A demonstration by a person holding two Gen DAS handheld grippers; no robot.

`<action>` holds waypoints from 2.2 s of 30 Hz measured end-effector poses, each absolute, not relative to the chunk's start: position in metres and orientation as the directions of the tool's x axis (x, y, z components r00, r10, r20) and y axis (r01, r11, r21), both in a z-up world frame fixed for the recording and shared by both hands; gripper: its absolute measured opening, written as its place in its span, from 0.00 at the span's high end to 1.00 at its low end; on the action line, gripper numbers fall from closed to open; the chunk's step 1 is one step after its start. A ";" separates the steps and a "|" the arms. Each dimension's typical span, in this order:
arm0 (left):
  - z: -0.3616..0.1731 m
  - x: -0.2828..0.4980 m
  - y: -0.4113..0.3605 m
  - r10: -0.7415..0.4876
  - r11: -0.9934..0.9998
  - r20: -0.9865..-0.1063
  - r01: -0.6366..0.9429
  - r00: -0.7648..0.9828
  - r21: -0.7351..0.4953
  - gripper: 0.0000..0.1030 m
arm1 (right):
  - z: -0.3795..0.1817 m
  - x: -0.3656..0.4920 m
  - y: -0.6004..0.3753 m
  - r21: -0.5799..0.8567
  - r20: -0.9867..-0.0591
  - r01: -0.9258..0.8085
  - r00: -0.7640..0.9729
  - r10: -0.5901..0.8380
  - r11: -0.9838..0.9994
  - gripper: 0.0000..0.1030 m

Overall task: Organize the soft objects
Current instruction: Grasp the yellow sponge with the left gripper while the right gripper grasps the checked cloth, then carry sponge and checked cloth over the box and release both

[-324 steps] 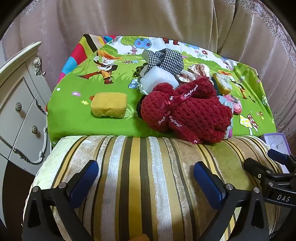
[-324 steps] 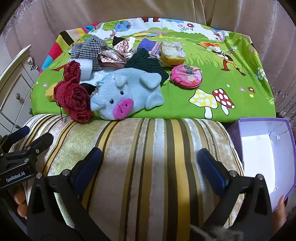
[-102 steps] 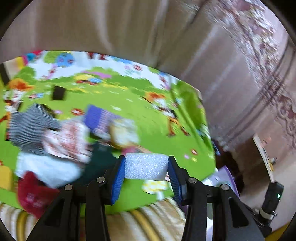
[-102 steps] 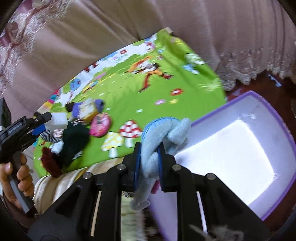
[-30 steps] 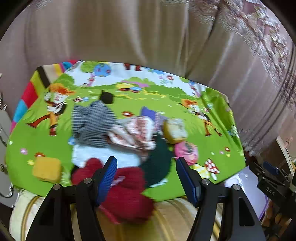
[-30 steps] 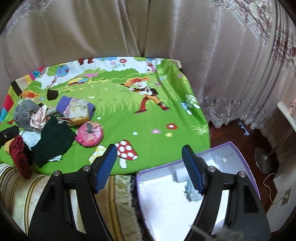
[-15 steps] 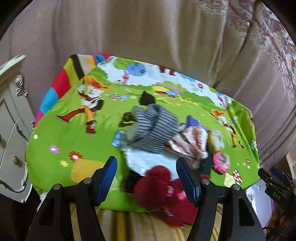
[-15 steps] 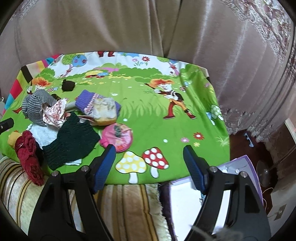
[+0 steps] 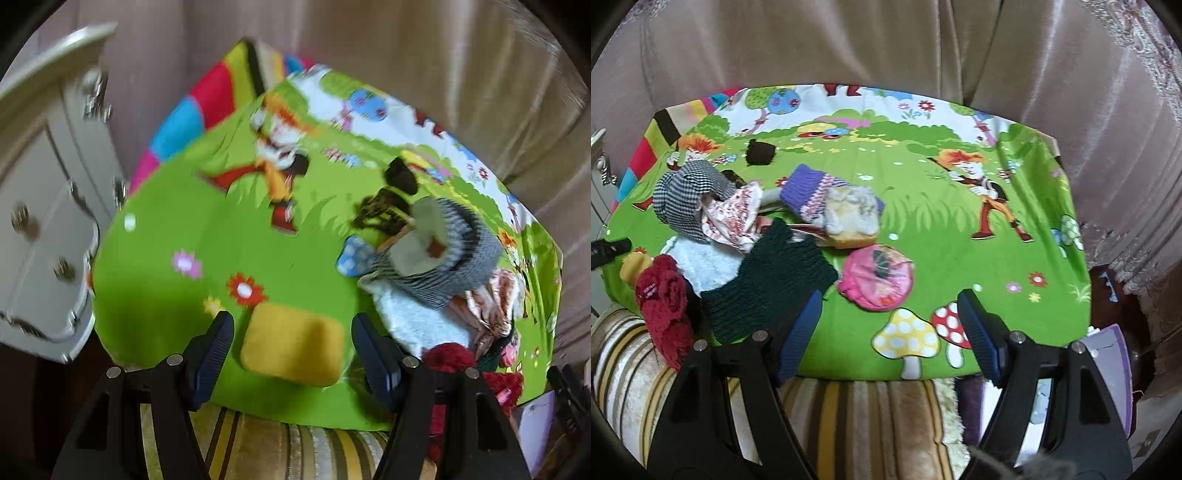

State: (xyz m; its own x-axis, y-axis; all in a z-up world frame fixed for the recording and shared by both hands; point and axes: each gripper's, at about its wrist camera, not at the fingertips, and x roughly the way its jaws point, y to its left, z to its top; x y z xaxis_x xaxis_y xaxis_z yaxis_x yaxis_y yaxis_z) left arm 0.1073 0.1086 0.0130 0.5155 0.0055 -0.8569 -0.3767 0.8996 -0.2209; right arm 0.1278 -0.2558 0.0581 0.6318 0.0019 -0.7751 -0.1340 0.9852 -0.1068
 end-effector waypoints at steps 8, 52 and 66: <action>-0.014 0.116 0.123 -0.060 0.835 -0.899 -0.472 0.433 -0.283 0.27 | 0.059 0.147 -0.220 -0.068 -0.776 -0.238 0.623 0.098 0.969 0.22; 0.006 0.117 0.083 0.127 0.935 -0.835 -0.346 0.535 -0.079 0.74 | 0.055 0.210 -0.062 0.046 -0.762 -0.521 0.533 0.367 0.852 0.83; 0.059 0.089 0.083 0.126 0.933 -0.653 -0.313 0.746 -0.177 0.74 | 0.108 0.181 -0.122 0.110 -0.625 -0.471 0.652 0.429 0.875 0.83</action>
State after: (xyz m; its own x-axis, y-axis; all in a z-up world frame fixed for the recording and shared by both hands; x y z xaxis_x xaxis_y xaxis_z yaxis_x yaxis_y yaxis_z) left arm 0.0886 0.0832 0.0593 0.7464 0.1261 -0.6534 -0.3128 0.9331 -0.1772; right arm 0.1806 -0.1224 0.1077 0.6518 0.4293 -0.6252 -0.4711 0.8752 0.1098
